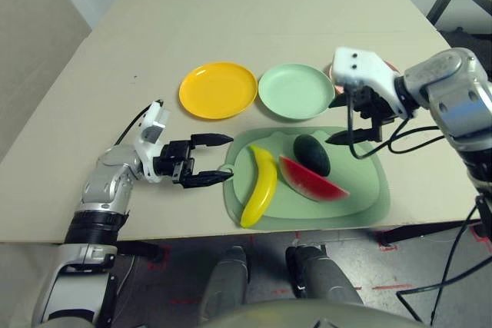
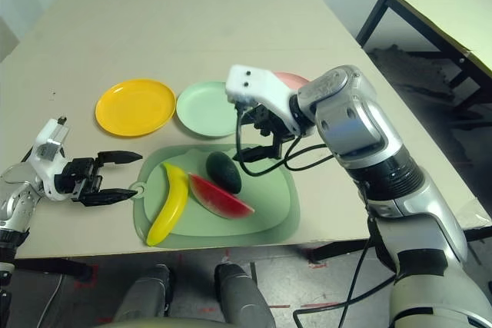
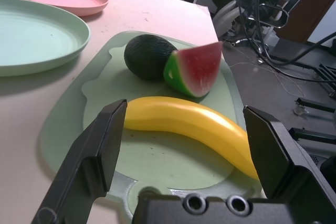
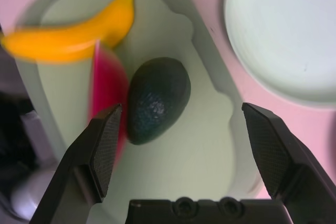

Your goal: Place the fruits into color-matched plates.

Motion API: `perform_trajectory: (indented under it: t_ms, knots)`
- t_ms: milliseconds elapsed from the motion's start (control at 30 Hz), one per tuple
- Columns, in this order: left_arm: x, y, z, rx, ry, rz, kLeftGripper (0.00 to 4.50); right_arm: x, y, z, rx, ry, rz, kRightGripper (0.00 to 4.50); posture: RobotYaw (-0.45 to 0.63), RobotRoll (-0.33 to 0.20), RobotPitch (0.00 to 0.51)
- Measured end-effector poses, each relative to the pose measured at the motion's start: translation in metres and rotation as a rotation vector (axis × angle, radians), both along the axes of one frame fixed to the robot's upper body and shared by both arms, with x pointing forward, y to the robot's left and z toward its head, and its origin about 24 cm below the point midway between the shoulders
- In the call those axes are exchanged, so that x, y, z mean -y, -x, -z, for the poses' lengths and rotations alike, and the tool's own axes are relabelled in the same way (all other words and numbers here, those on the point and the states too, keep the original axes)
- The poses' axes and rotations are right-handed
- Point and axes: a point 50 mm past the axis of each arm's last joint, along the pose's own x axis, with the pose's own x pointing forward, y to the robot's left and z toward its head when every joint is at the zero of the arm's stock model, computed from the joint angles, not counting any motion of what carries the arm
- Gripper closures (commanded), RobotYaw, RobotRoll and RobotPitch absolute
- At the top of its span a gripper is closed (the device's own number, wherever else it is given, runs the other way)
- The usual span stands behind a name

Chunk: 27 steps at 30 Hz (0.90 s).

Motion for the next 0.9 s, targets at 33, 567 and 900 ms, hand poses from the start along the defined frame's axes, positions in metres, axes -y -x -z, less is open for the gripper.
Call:
perform_trajectory:
  t_ms: [33, 567, 900]
  knots:
    - [0.000, 0.000, 0.000, -0.001, 0.000, 0.002, 0.00, -0.001, 0.000, 0.000, -0.015, -0.005, 0.048, 0.06, -0.04, 0.000, 0.153]
    - [0.002, 0.000, 0.001, -0.003, -0.002, 0.014, 0.00, -0.009, -0.001, 0.025, -0.160, 0.002, 0.130, 0.06, -0.03, 0.000, 0.161]
    - [0.001, 0.001, 0.000, 0.002, -0.021, 0.024, 0.00, -0.020, 0.000, 0.044, -0.235, -0.025, 0.165, 0.06, -0.04, 0.000, 0.164]
